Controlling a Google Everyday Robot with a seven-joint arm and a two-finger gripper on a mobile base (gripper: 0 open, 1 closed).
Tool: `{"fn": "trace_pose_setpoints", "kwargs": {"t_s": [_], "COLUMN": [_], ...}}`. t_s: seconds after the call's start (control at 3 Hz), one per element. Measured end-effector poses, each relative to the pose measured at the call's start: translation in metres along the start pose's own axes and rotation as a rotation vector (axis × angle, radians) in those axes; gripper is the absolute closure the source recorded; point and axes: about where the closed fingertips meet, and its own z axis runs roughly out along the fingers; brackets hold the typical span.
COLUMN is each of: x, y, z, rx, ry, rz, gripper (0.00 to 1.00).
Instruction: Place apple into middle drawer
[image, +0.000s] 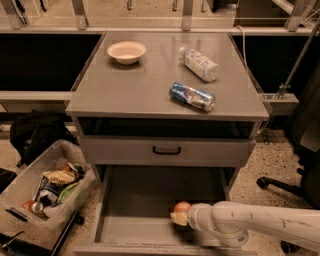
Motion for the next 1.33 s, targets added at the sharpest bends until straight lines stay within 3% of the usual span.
{"fn": "trace_pose_setpoints", "kwargs": {"t_s": [0.33,1.33], "x": [0.0000,0.0000], "y": [0.0000,0.0001], "z": [0.0000,0.0000], "rx": [0.000,0.000], "ry": [0.000,0.000], "rz": [0.000,0.000], "gripper": [0.81,0.12]}}
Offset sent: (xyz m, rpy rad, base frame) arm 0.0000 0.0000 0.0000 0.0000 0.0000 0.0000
